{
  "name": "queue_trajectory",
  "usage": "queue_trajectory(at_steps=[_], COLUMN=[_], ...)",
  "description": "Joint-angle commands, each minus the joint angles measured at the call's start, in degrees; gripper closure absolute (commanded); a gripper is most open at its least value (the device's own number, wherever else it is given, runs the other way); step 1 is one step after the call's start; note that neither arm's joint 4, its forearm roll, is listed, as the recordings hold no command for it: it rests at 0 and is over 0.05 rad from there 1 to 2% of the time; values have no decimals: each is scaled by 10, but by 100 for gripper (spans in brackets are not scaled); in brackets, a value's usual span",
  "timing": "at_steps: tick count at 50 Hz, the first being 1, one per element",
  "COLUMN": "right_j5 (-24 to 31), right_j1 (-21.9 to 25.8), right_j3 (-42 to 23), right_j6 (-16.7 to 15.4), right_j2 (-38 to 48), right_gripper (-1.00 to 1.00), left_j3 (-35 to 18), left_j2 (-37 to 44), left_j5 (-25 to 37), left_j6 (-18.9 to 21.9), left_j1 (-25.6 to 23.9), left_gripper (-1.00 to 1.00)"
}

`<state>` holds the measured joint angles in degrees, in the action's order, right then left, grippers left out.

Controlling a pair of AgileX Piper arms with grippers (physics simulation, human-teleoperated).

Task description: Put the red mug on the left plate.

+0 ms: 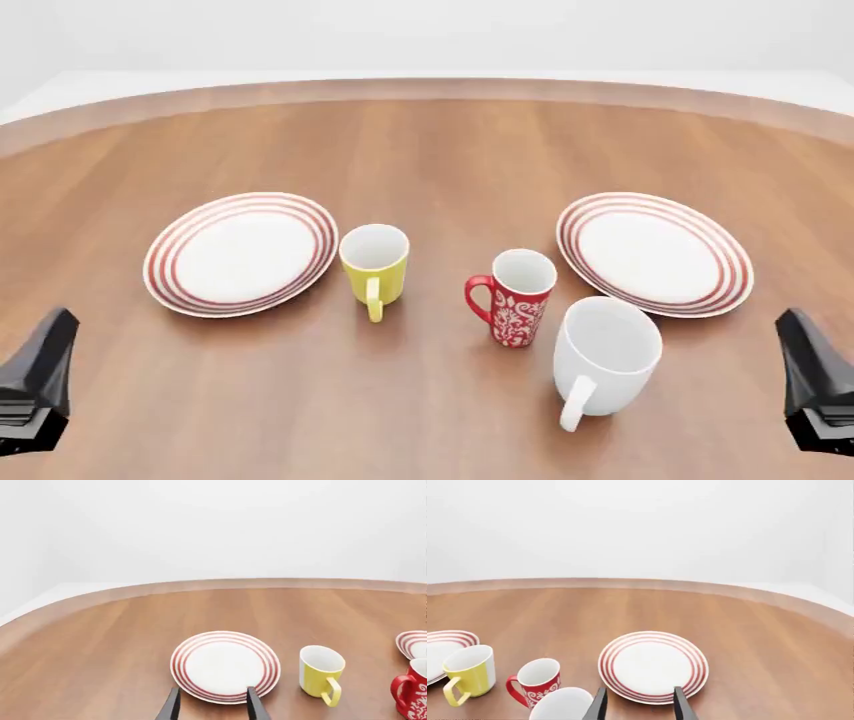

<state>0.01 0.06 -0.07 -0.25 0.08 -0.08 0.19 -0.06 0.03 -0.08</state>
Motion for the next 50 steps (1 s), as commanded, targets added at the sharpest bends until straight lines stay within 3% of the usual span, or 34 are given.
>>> queue_trajectory(at_steps=[1, 10, 19, 26, 35, 50], right_j5=[0, -1, -1, -2, -2, -2], right_j1=[-2, 1, 3, 4, 7, 12], right_j3=[-1, 0, -1, -2, -2, -3], right_j6=[-5, -10, -14, -15, -18, -24], right_j2=[1, 1, 0, 0, 0, 0], right_gripper=[-100, -100, -100, -100, -100, -100], left_j3=[-3, -3, -20, -53, -106, -164], left_j2=[5, 3, -2, -1, 7, 186], left_j5=[-3, -2, -15, 31, 70, -39], left_j6=[0, 3, 33, 23, 45, 111], left_j1=[-4, -10, -40, -58, -126, -211], left_gripper=[-100, -100, -100, -100, -100, -100])
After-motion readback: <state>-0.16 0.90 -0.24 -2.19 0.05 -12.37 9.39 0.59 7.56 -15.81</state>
